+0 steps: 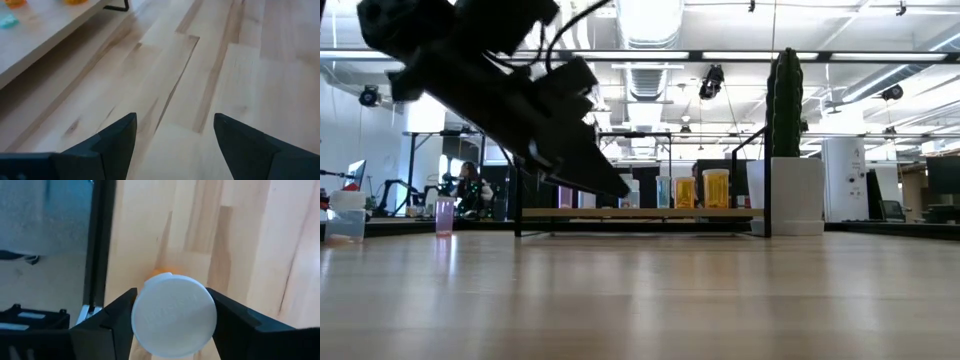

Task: Pick and place medicine bottles onto shelf by color
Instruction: Put the orange medicine bottle on the shelf

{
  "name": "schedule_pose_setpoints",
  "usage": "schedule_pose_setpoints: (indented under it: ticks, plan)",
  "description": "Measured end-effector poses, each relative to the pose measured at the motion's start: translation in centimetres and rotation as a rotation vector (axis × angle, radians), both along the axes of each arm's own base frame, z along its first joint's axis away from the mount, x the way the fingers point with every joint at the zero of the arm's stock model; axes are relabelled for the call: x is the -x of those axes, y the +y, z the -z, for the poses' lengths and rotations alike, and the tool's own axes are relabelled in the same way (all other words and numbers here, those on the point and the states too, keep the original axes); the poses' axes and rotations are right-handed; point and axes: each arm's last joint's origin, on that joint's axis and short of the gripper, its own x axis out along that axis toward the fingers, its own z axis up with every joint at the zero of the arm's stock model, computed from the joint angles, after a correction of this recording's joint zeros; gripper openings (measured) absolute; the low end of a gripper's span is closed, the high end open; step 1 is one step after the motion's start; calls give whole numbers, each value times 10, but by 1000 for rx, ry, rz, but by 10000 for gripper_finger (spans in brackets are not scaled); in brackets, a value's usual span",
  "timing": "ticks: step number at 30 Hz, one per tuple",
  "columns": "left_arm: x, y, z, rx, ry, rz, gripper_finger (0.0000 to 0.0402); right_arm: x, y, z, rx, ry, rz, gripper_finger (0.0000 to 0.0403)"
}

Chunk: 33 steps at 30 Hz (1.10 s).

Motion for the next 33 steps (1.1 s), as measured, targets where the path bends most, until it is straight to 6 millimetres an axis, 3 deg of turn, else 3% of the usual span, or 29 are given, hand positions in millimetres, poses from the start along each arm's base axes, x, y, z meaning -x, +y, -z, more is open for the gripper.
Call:
schedule_pose_setpoints:
  ticks: [5,11,16,22,27,33]
  plan:
    - [21,-3,-18,-10,58,-50,249,-20,-15,-3,27,6,26,194]
    - [50,-8,-37,-62,37,-121,249,-51,-48,-23,134,-106,-103,198]
    - [73,-11,-37,-15,-1,-135,249,-91,-98,-47,197,-187,-90,196]
    - [91,-13,-24,46,-16,-159,249,-147,-166,-52,199,-243,-13,198]
    - [89,-15,-12,-9,-2,-182,249,-184,-210,-44,144,-298,-16,198]
    - [61,-24,1,-136,-100,-127,249,-209,-245,-39,95,-343,12,197]
